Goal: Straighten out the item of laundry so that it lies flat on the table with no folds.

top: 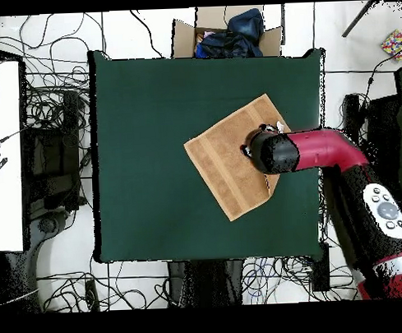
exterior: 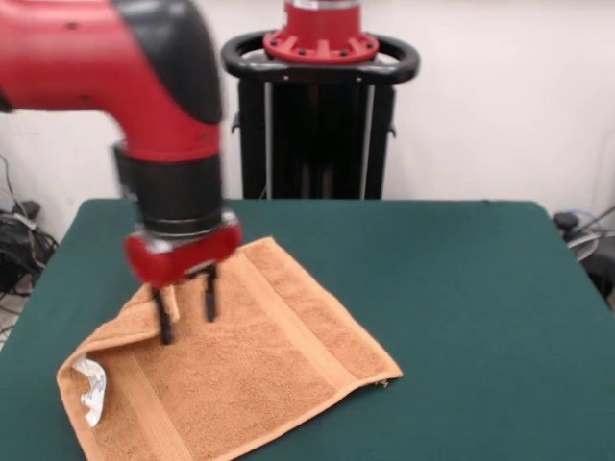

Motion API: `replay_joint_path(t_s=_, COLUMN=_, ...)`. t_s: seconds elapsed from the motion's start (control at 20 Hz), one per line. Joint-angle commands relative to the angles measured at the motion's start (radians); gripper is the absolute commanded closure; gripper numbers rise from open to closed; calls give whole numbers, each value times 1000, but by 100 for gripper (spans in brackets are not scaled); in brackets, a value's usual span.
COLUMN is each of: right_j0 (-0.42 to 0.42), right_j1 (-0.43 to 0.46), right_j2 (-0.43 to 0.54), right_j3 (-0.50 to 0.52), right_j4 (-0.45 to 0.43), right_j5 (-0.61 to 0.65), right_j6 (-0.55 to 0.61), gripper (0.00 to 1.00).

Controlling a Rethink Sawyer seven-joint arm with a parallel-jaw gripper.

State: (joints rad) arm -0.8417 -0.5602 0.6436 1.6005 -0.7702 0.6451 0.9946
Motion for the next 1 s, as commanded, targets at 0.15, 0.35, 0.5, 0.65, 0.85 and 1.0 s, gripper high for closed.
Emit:
replay_joint_path(t_s=0.15, right_j0=112, right_j1=-12, right_j2=-143, right_j3=137, right_j4=61, right_j5=-114, right_j6=366, gripper=0)
replay_joint_path(t_s=0.35, right_j0=132, right_j1=22, right_j2=-174, right_j3=101, right_j4=85, right_j5=-146, right_j6=332, gripper=0)
replay_joint_path(t_s=0.5, right_j0=131, right_j1=55, right_j2=-184, right_j3=73, right_j4=94, right_j5=-163, right_j6=305, gripper=0)
replay_joint_path(t_s=0.65, right_j0=130, right_j1=89, right_j2=-192, right_j3=46, right_j4=102, right_j5=-175, right_j6=281, gripper=0)
replay_joint_path(t_s=0.85, right_j0=129, right_j1=134, right_j2=-206, right_j3=16, right_j4=103, right_j5=-208, right_j6=263, gripper=0)
replay_joint_path(t_s=1.0, right_j0=122, right_j1=186, right_j2=-217, right_j3=-18, right_j4=98, right_j5=-234, right_j6=247, gripper=0)
